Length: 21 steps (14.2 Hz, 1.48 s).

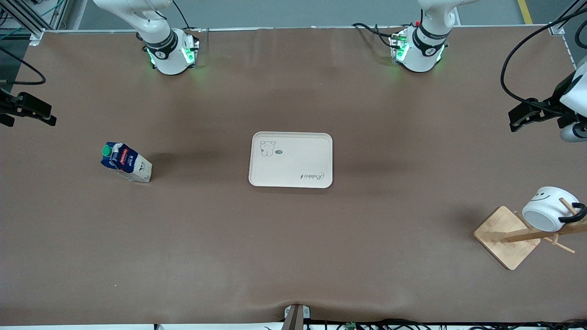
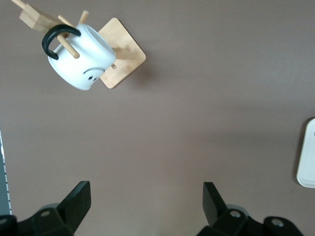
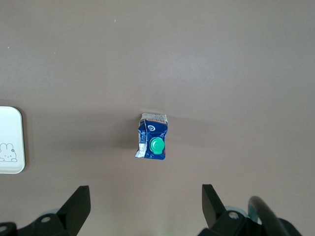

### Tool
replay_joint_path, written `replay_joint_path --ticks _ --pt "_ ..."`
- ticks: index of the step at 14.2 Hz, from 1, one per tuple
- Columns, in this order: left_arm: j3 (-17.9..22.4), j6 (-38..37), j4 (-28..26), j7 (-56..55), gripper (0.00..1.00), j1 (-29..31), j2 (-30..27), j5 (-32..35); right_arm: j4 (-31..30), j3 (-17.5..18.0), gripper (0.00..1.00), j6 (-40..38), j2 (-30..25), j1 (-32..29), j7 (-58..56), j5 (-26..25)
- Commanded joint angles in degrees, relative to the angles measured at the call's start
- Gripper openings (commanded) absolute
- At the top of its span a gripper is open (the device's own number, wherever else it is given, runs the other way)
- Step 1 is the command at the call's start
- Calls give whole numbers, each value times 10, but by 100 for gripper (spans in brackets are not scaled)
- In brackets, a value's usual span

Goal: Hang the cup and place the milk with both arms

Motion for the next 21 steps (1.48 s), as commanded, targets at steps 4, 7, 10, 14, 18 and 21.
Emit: replay_joint_path --ticks 4,7,10,14,18,21 --pt "107 30 -104 8 100 -97 -88 -36 6 18 100 -4 -1 -9 -5 -4" --pt "130 39 -128 8 100 -120 -111 -53 6 17 100 -6 -1 -11 -5 -4" --pt "143 37 -135 8 100 -131 -121 -54 5 18 100 -5 -1 -11 -4 -1" --pt "143 21 -127 9 100 -130 -121 -59 5 17 100 -6 -1 -12 -2 -1" --pt "142 20 -118 9 100 -127 -113 -72 4 17 100 -8 0 -13 -1 1" --pt "142 19 -118 8 100 -127 -111 -72 4 17 100 -8 0 -12 -1 2"
